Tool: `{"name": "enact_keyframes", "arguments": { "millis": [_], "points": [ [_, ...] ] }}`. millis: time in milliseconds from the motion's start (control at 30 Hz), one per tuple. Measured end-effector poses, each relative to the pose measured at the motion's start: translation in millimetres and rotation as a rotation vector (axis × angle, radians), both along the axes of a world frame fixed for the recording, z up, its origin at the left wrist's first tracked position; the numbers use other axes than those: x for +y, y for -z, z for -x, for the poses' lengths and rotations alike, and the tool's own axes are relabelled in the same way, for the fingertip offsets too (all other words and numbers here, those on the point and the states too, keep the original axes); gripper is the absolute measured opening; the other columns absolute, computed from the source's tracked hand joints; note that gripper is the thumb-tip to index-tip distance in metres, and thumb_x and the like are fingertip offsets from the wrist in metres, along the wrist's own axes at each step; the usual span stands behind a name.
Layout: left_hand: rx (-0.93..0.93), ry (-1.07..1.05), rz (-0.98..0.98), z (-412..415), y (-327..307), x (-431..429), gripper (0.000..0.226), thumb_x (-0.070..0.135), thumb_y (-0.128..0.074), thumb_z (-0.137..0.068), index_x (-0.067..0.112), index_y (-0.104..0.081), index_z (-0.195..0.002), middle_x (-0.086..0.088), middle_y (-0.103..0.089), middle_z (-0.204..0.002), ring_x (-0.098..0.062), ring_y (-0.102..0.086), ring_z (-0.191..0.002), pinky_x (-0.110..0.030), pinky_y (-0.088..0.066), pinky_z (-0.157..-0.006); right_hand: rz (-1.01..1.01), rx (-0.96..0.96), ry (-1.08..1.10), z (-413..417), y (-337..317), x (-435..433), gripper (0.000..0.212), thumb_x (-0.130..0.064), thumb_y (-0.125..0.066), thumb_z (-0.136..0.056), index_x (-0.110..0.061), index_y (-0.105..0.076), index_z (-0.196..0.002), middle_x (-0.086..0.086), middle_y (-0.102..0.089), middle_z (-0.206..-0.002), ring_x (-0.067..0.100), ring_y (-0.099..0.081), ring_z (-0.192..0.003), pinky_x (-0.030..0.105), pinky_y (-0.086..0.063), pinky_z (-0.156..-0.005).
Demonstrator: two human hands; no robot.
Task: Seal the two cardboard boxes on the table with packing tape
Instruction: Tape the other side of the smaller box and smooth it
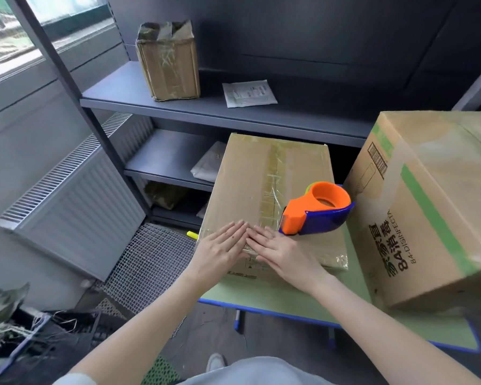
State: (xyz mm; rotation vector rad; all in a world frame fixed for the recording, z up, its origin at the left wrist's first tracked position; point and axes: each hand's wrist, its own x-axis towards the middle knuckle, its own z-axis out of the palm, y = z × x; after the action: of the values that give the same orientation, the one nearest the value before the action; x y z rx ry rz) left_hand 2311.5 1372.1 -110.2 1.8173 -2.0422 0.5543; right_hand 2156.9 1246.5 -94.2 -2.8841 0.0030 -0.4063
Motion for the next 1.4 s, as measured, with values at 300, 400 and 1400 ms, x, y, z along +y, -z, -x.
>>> {"name": "enact_keyframes", "arguments": {
  "millis": [300,400,1400],
  "points": [
    [0.145,-0.183,-0.029,-7.1,-10.6,32.3,0.043,0.028,-0.041,-0.094,-0.004,-0.066,-0.111,-0.015,-0.064,-0.118,-0.024,-0.061,-0.112,-0.042,-0.049,-0.095,0.105,-0.096,0.087,-11.4,-1.5,21.4,0.048,-0.002,-0.078,-0.065,-0.006,-0.068,-0.112,0.007,-0.066,-0.118,0.028,-0.062,-0.11,0.044,-0.046,-0.095],
    [0.341,-0.486,-0.031,-25.5,-10.3,64.6,0.041,0.017,-0.042,-0.083,-0.001,-0.067,-0.109,-0.013,-0.067,-0.114,-0.027,-0.063,-0.109,-0.041,-0.047,-0.097,0.047,-0.025,0.048,-39.7,-11.7,28.7,0.046,-0.01,-0.066,-0.082,-0.009,-0.058,-0.127,0.008,-0.054,-0.134,0.028,-0.048,-0.127,0.039,-0.041,-0.101],
    [0.428,-0.4,-0.392,-31.1,-9.3,58.9,0.035,0.013,-0.037,-0.092,0.014,-0.054,-0.123,-0.005,-0.063,-0.095,-0.023,-0.056,-0.09,-0.029,-0.041,-0.075,0.053,0.015,-0.029,-92.7,-2.4,50.8,0.056,-0.01,-0.085,-0.063,-0.002,-0.065,-0.115,0.01,-0.063,-0.121,0.03,-0.061,-0.11,0.045,-0.051,-0.089]
  ]
}}
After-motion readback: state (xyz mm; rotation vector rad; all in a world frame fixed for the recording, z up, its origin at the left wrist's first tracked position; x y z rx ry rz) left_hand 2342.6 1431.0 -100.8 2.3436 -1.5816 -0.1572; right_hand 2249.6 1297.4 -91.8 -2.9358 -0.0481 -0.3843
